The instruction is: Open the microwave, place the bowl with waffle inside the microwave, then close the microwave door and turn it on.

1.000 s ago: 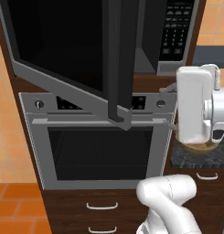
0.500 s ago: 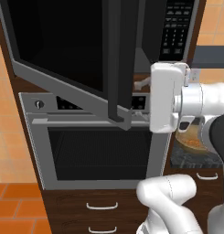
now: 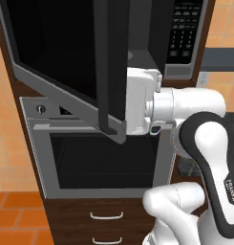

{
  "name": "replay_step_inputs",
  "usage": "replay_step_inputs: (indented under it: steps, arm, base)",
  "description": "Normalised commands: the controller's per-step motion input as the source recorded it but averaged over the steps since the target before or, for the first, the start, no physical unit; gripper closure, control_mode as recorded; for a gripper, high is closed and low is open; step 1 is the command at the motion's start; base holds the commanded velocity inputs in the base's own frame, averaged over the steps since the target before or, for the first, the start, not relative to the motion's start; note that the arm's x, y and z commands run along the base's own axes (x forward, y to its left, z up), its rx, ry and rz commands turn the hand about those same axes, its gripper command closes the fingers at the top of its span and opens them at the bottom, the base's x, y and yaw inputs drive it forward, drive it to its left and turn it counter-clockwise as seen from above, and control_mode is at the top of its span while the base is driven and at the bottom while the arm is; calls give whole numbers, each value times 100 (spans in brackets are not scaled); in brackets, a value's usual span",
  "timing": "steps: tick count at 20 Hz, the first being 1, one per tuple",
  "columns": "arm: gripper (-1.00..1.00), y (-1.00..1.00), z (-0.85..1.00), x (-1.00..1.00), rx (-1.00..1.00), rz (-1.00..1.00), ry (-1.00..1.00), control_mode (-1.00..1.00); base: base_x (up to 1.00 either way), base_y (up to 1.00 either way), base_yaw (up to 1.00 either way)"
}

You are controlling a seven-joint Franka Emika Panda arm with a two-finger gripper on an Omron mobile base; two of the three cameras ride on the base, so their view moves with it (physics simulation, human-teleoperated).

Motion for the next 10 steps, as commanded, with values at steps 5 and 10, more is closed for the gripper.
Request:
replay_step_inputs:
  steps: [5,10]
  arm:
    - [-100,96,0,1,0,0,-14,-100]
    - [-100,91,0,1,0,0,-11,-100]
  base:
    - [0,0,0]
    - [0,0,0]
